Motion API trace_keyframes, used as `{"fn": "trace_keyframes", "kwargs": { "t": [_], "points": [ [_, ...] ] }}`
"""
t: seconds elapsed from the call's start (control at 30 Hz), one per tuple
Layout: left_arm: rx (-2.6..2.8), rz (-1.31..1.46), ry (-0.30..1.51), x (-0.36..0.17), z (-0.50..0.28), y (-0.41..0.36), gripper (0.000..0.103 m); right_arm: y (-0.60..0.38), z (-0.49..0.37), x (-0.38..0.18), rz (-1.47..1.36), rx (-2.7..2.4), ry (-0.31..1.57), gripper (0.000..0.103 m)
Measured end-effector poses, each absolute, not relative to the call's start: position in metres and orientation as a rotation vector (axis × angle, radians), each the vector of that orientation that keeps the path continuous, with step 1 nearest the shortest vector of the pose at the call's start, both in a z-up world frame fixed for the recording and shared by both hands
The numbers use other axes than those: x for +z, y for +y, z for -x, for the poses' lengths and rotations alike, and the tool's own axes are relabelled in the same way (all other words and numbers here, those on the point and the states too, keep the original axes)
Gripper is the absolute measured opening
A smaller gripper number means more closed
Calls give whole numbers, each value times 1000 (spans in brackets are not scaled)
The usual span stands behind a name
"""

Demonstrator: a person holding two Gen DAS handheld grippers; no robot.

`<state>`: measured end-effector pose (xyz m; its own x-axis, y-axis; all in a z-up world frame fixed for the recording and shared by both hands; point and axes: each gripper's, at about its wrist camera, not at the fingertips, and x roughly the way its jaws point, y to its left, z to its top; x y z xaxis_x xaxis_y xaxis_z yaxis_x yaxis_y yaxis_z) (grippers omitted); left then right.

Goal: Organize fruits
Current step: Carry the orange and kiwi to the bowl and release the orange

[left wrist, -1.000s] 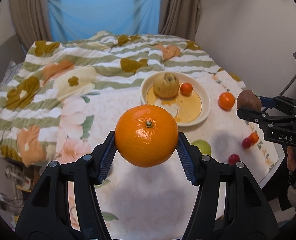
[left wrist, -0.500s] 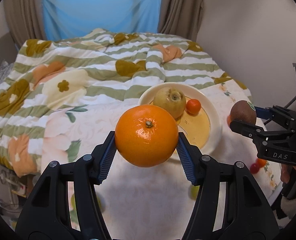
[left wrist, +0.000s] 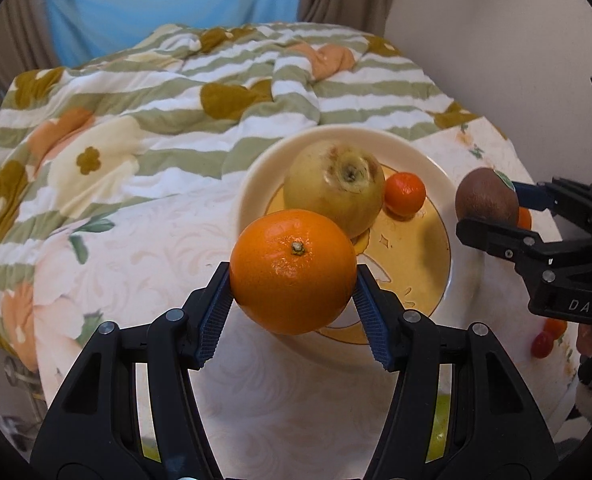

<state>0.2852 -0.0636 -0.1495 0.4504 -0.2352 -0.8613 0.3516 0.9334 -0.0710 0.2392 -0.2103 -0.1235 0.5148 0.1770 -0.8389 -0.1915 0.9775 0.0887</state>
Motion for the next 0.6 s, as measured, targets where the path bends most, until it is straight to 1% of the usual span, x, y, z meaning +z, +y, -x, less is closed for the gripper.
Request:
{"fn": "trace_keyframes", "kwargs": {
  "t": [0.2, 0.3, 0.33, 0.37, 0.4, 0.47, 0.6],
  "points": [
    [-356, -142, 1070, -158, -291, -72, 67, -215, -242, -126, 6, 221, 1016, 61],
    [-351, -147, 1066, -158, -292, -73, 70, -214, -243, -126, 9, 221, 1015, 61],
    [-350, -144, 1059, -156, -291, -73, 80, -215, -243, -126, 9, 221, 1014, 61],
    [-343, -143, 1044, -153, -291, -73, 95, -216, -244, -126, 8, 220, 1013, 61],
    [-335, -140, 1020, -148, -289, -72, 102, -217, -244, -126, 6, 219, 1012, 61],
    [-328, -134, 987, -140, -287, -70, 103, -220, -245, -125, 4, 217, 1009, 61],
    [-307, -137, 982, -132, -285, -64, 103, -224, -243, -121, -1, 215, 1002, 61]
  ]
}}
